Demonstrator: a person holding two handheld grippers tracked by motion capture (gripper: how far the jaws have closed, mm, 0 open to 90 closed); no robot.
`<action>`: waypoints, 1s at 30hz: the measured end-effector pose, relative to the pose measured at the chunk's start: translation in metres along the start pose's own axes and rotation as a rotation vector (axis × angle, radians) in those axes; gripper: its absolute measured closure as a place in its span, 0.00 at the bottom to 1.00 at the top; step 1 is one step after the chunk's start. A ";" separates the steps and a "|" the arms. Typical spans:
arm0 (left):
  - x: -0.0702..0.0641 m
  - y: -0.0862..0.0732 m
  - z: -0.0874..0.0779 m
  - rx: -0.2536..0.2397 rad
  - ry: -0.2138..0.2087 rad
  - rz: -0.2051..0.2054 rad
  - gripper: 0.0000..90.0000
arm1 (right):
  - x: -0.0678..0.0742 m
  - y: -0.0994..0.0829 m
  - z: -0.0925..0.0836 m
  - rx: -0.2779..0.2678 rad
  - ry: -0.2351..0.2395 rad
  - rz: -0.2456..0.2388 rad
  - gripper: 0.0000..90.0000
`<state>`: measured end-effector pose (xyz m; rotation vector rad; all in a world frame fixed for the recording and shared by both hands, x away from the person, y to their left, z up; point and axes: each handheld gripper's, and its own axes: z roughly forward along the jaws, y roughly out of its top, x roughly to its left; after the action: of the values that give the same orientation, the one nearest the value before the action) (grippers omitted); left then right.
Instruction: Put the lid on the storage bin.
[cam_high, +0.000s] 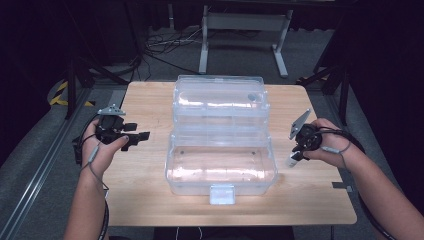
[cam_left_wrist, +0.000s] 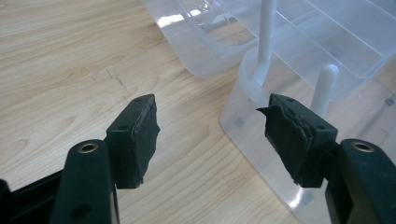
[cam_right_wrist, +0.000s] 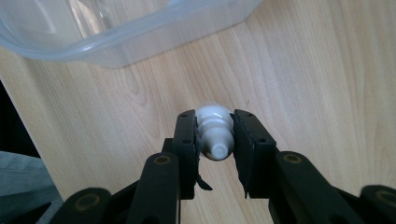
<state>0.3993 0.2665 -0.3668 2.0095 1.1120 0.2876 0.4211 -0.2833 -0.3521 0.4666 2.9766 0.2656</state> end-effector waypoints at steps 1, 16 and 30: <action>0.000 0.000 0.000 -0.001 -0.001 0.001 0.39 | 0.001 0.001 -0.003 -0.005 -0.006 -0.010 0.80; 0.000 -0.002 -0.003 -0.007 0.003 0.001 0.39 | 0.017 0.019 -0.028 0.000 -0.014 -0.106 0.80; 0.000 -0.006 -0.005 0.006 0.010 -0.004 0.39 | 0.034 0.041 -0.049 0.003 -0.008 -0.169 0.80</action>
<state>0.3926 0.2705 -0.3684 2.0130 1.1242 0.2922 0.3940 -0.2417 -0.2994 0.2143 2.9858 0.2422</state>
